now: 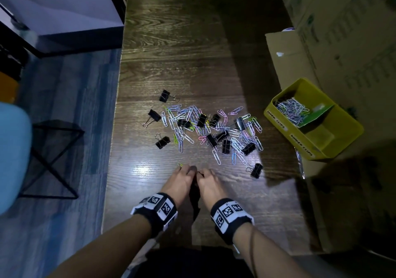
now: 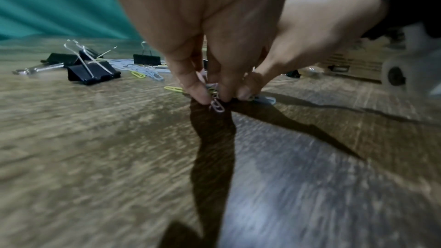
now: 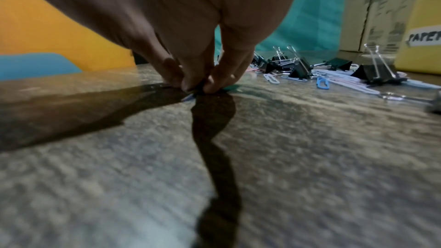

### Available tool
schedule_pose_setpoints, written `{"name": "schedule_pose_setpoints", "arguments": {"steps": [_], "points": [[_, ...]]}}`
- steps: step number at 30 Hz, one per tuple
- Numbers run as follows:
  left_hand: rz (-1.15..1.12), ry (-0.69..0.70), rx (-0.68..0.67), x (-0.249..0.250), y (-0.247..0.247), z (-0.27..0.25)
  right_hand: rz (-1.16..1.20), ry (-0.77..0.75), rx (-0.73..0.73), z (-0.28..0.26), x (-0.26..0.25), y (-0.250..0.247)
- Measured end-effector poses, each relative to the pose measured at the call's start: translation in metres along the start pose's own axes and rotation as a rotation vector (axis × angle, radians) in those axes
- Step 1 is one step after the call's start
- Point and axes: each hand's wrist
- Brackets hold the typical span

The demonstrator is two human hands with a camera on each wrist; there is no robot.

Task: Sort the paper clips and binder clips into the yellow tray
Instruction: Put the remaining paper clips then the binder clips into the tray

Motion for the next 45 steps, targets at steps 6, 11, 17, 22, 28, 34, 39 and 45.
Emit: {"name": "schedule_pose_setpoints", "arguments": {"steps": [6,11,17,22,28,34,39,45], "points": [[0.119,0.245,-0.048,-0.006,-0.021,0.001,0.113,-0.035,0.003,0.003,0.007,-0.005],[0.06,0.187,-0.078,-0.012,-0.029,0.006,0.055,-0.023,0.038,0.007,0.007,-0.004],[-0.026,0.187,-0.026,-0.013,-0.035,0.008,0.138,-0.047,0.069,0.015,0.015,-0.002],[-0.114,0.179,-0.009,-0.017,-0.045,0.014,0.279,0.013,-0.003,0.017,0.028,-0.009],[-0.384,0.062,-0.064,-0.022,-0.058,0.022,0.547,0.12,0.014,0.009,0.043,-0.021],[-0.882,-0.076,0.015,-0.003,-0.093,0.049,1.02,0.173,0.087,-0.011,0.074,-0.048],[-1.019,0.094,0.066,0.051,-0.136,0.101,1.369,0.107,0.277,-0.039,0.099,-0.102],[-0.908,0.225,0.1,0.132,-0.159,0.188,1.463,0.011,0.622,-0.052,0.143,-0.174]]}}
Point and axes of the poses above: each hand's wrist, its own z-axis towards the middle knuckle, its own y-axis out of the palm, x = y × z, and after that the axes turned 8 degrees about y, right-handed
